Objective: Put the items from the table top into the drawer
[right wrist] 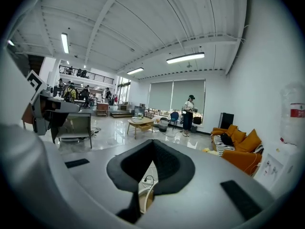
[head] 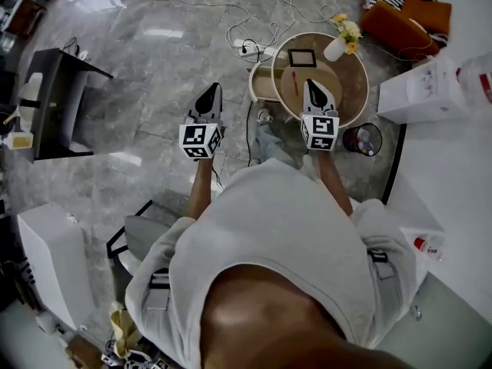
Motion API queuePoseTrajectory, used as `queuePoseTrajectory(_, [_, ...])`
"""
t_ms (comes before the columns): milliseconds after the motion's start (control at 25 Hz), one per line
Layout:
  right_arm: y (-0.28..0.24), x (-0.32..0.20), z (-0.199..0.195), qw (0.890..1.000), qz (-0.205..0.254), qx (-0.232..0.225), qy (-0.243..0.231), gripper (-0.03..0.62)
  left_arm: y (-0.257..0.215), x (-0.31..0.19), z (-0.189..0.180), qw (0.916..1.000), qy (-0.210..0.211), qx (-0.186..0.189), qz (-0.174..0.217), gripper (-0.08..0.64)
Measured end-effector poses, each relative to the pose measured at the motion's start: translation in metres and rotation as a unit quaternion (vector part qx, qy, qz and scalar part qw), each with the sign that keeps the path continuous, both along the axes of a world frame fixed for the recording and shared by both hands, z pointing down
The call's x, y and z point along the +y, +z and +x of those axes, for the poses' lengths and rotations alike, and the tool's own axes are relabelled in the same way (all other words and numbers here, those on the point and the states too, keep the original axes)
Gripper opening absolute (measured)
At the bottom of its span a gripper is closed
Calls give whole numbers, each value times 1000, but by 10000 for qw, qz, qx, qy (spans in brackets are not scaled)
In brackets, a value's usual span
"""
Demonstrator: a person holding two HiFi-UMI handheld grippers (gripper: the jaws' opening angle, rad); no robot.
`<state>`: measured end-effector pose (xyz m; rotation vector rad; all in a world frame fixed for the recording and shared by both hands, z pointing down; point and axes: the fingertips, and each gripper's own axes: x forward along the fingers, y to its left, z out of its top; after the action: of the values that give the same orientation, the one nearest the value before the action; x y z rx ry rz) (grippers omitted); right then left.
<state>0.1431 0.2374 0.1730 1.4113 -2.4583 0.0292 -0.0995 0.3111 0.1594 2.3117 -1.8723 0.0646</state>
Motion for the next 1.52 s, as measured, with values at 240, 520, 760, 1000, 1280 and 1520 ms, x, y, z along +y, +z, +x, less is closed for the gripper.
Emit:
queuePoseTrajectory(240, [8, -65, -22, 9998, -37, -93, -149, 23, 1, -55, -24, 9997, -217, -104, -60, 15])
queuePoseTrajectory(520, [6, -156, -36, 9994, -110, -238, -219, 23, -17, -137, -38, 9992, -321, -241, -77, 15])
queuePoseTrajectory(760, [9, -228, -45, 9988, -169, -362, -272, 23, -19, -202, -46, 9983, -399, -377, -174, 15])
queuePoseTrajectory(1000, [20, -287, -51, 9979, -278, -413, -410, 23, -21, -257, -45, 9975, -481, -475, -202, 15])
queuePoseTrajectory(1280, [28, -323, -64, 9967, -384, -475, -530, 23, -16, -286, -54, 9960, -586, -551, -379, 15])
queuePoseTrajectory(1520, [40, -329, -56, 9964, -520, -505, -431, 23, -13, -304, -47, 9961, -431, -617, -458, 15])
